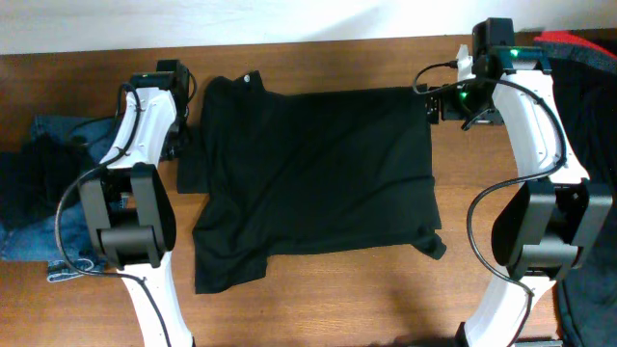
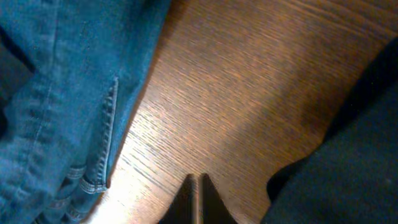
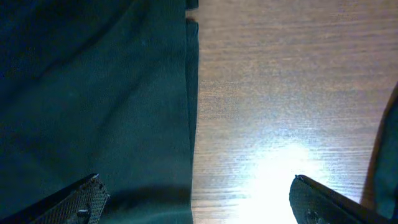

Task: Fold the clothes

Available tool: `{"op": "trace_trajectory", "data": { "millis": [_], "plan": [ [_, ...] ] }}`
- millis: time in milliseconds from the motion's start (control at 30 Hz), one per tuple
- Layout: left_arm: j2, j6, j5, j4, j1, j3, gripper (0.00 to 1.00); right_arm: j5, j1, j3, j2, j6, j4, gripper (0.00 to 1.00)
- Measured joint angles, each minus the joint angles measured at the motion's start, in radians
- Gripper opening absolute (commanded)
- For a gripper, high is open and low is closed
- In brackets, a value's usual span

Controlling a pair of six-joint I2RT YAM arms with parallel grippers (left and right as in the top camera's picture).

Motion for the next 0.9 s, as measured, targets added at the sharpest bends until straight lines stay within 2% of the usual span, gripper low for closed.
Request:
{"op": "trace_trajectory", "data": {
  "millis": [100,167,233,267,400,500,533,700,900],
  "plan": [
    [0.000,0.053,0.095,-0.034,0.000,0.003,0.00,0.000,0.000,0.000,0.000,0.000,-0.013,0.99],
    [-0.001,0.099,0.203,-0.040,0.000,0.012,0.00,0.000,0.000,0.000,0.000,-0.001,-0.014,0.88],
    [-0.018,0.132,0.299,-0.033,-0.002,0.018,0.00,0.000,0.000,0.000,0.000,-0.007,-0.024,0.65],
    [-0.039,0.148,0.348,-0.025,-0.002,0.019,0.00,0.000,0.000,0.000,0.000,-0.010,-0.028,0.59],
    [-0.130,0.238,0.468,-0.016,-0.012,0.035,0.00,-0.005,0.000,-0.017,0.000,-0.009,-0.042,0.60],
    [-0.164,0.302,0.511,-0.011,-0.042,0.039,0.00,-0.039,0.000,-0.087,0.000,-0.011,-0.042,0.85],
    [-0.164,0.314,0.518,0.012,-0.052,0.024,0.00,-0.047,0.000,-0.110,0.000,-0.010,-0.041,0.87],
    [-0.159,0.341,0.558,0.137,-0.096,-0.129,0.00,-0.069,0.000,-0.255,0.005,-0.011,0.016,0.86],
    [-0.159,0.342,0.534,0.249,-0.110,-0.288,0.02,-0.150,0.000,-0.387,0.009,-0.011,0.097,0.83]
  ]
}}
